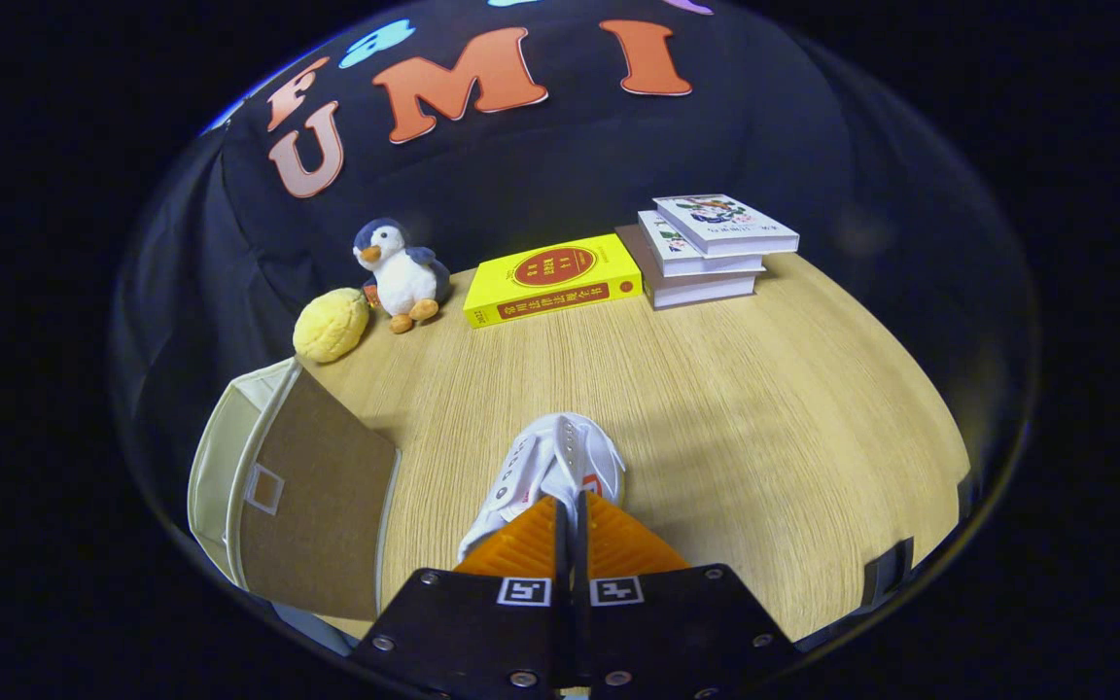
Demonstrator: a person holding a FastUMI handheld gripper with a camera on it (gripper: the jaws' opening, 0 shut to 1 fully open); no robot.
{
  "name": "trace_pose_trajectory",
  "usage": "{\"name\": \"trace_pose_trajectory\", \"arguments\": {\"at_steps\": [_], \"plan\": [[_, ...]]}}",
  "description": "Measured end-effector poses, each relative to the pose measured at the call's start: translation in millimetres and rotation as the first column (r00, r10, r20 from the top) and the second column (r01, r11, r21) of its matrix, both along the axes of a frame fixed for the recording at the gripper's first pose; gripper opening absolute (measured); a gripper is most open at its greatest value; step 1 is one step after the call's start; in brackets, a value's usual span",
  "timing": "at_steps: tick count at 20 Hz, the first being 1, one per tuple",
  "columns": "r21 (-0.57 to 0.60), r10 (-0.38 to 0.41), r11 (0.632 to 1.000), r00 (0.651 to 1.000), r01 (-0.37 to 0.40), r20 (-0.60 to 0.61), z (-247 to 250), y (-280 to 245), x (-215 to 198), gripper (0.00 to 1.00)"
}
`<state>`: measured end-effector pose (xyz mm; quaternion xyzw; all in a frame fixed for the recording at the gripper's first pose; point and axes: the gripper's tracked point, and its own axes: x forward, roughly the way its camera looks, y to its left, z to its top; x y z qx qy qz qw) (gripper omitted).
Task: Open the storage box then place both shoes into the box .Put the left shoe in first, then the right shoe, with the right side of both shoes facing outward in a uniform manner.
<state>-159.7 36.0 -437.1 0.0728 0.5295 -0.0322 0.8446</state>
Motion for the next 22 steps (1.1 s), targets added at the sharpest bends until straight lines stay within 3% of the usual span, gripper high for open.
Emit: {"name": "trace_pose_trajectory", "arguments": {"at_steps": [6,10,15,19,21,22], "plan": [[-0.042,0.092,0.995,0.993,-0.095,-0.070,-38,-13,-41,0.01],[-0.064,0.149,0.986,0.988,-0.151,-0.036,-48,-13,-34,0.05],[-0.037,0.179,0.983,0.981,-0.182,-0.081,-74,-16,-34,0.32],[0.077,0.127,0.990,0.987,-0.120,-0.095,-79,-18,-34,0.45],[0.119,0.100,0.989,0.988,-0.086,-0.118,-77,-15,-36,0.42],[0.123,0.093,0.989,0.988,-0.078,-0.121,-78,-15,-35,0.31]]}}
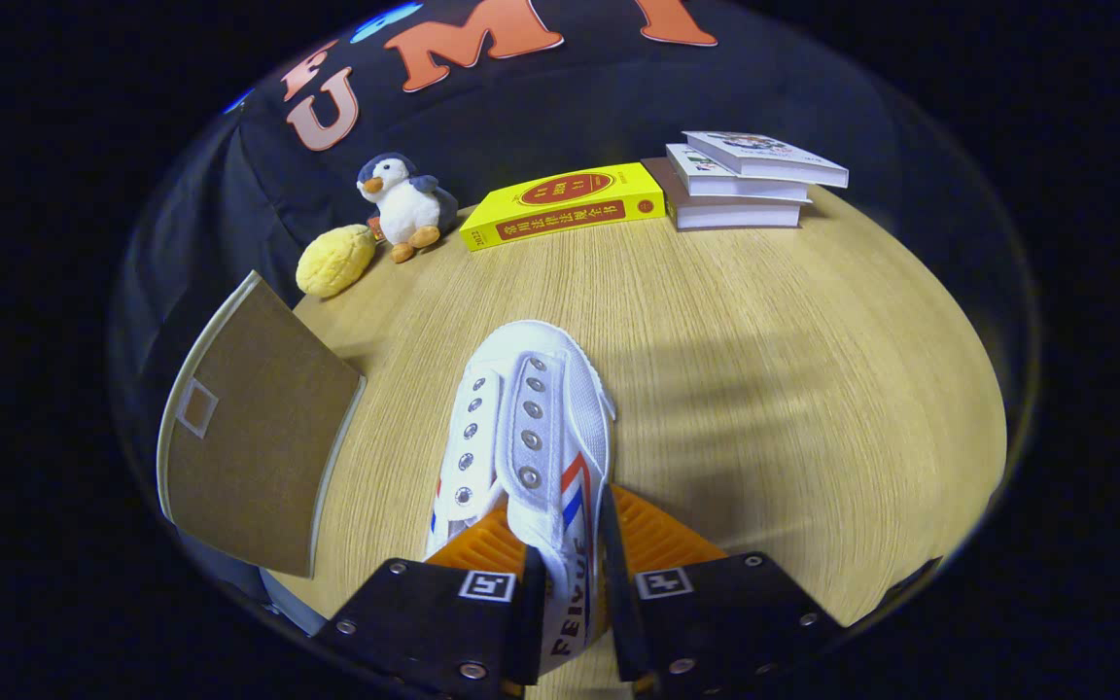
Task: Open the storage box then place both shoes into the box .Put the left shoe in first, then the right shoe, with the right side of both shoes facing outward in a uniform manner.
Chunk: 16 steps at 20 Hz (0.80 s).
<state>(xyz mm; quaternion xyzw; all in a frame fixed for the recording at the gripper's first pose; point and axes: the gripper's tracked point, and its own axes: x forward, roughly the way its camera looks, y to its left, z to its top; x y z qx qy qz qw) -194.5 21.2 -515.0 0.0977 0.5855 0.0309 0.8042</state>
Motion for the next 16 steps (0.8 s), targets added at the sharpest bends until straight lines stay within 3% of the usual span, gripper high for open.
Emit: {"name": "trace_pose_trajectory", "arguments": {"at_steps": [2,3,7,16], "plan": [[-0.006,-0.049,0.999,0.999,0.049,-0.022,-3,-4,1,0.20],[-0.001,-0.076,0.997,0.997,0.076,-0.025,1,-6,2,0.09],[0.039,-0.124,0.992,0.992,0.123,0.007,18,1,9,0.01],[0.088,-0.154,0.986,0.980,0.144,0.124,90,34,46,0.01]]}}
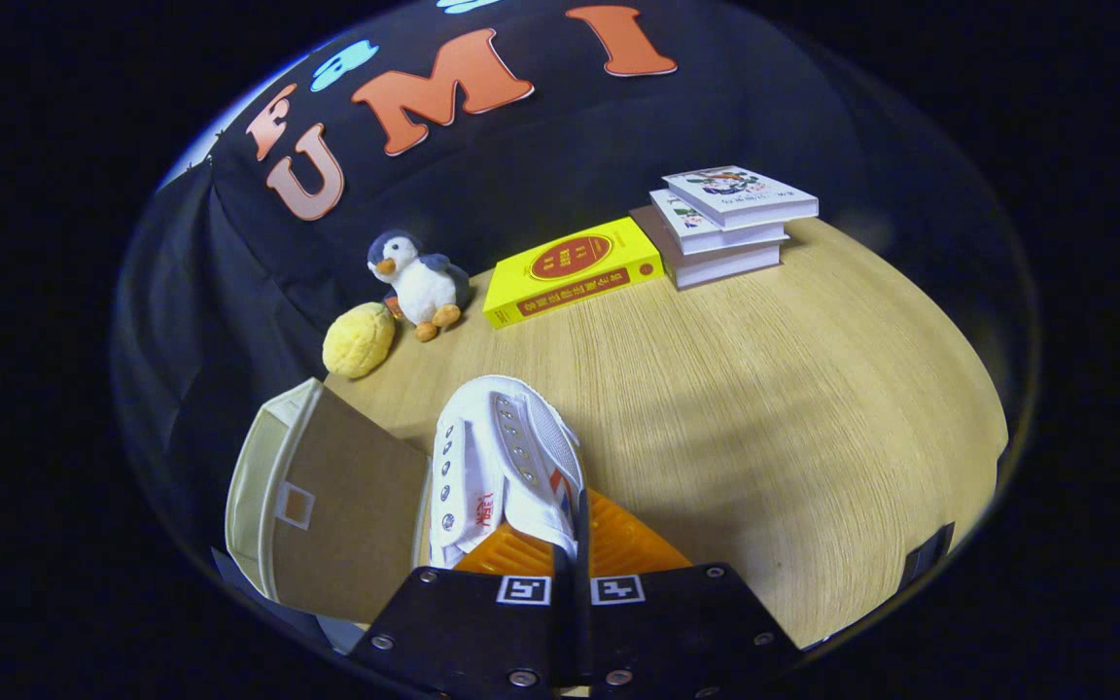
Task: Open the storage box then place both shoes into the box .Put the left shoe in first, then the right shoe, with the right side of both shoes facing outward in a uniform manner.
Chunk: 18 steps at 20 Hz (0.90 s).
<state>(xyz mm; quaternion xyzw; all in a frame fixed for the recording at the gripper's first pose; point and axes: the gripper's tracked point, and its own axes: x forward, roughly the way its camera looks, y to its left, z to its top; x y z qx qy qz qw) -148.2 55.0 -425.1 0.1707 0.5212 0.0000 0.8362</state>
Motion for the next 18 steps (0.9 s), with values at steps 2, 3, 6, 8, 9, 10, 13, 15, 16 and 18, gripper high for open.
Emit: {"name": "trace_pose_trajectory", "arguments": {"at_steps": [2,3,6,8,9,10,13,15,16,18], "plan": [[0.015,-0.003,1.000,1.000,0.003,0.024,25,13,9,0.01],[0.019,-0.005,1.000,0.999,0.005,0.034,37,19,14,0.01],[0.024,0.028,0.999,0.998,-0.029,0.064,64,47,26,0.01],[0.033,0.052,0.998,0.996,-0.054,0.068,74,68,30,0.01],[0.041,0.057,0.997,0.996,-0.060,0.071,80,80,31,0.01],[0.048,0.066,0.996,0.995,-0.070,0.075,84,93,33,0.01],[0.065,0.093,0.993,0.992,-0.099,0.083,94,134,36,0.02],[0.071,0.105,0.991,0.992,-0.111,0.076,95,159,37,0.02],[0.072,0.111,0.991,0.991,-0.116,0.071,95,170,36,0.03],[0.069,0.122,0.990,0.991,-0.126,0.051,89,191,32,0.03]]}}
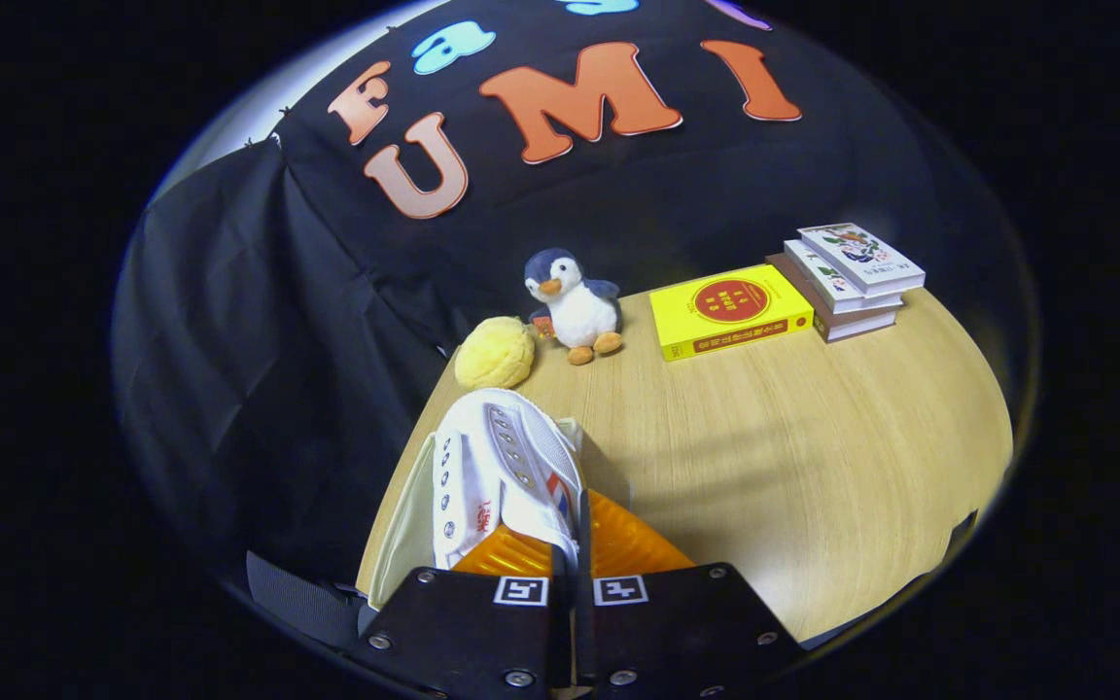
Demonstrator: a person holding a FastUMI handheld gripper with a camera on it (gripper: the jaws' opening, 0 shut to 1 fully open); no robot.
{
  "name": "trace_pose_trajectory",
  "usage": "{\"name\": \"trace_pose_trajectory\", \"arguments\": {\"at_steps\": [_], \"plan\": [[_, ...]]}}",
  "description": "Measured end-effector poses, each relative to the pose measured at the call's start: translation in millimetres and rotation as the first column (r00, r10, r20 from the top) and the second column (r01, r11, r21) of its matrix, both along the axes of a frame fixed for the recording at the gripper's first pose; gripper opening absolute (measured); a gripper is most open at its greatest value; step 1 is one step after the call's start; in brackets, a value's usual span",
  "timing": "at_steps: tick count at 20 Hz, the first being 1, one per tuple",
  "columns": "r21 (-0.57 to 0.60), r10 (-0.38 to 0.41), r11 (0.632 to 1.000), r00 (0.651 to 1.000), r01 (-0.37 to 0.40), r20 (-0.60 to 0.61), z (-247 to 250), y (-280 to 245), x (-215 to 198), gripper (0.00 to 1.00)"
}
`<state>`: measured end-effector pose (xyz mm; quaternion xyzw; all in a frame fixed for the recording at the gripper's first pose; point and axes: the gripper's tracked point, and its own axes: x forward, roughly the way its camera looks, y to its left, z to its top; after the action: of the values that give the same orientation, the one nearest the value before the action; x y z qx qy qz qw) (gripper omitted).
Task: Open the storage box then place both shoes into the box .Put the left shoe in first, then the right shoe, with the right side of both shoes facing outward in a uniform manner.
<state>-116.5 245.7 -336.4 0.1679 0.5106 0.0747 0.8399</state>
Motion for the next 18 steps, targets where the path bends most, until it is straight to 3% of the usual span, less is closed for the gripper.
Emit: {"name": "trace_pose_trajectory", "arguments": {"at_steps": [8,14,16,18], "plan": [[-0.044,0.013,0.999,0.994,-0.018,-0.110,-23,55,-13,0.03],[-0.154,-0.062,0.987,0.984,0.036,-0.168,-45,46,-28,0.03],[-0.127,-0.036,0.992,0.978,0.010,-0.205,-47,56,-35,0.06],[-0.079,-0.005,0.997,0.976,-0.013,-0.219,-45,67,-35,0.19]]}}
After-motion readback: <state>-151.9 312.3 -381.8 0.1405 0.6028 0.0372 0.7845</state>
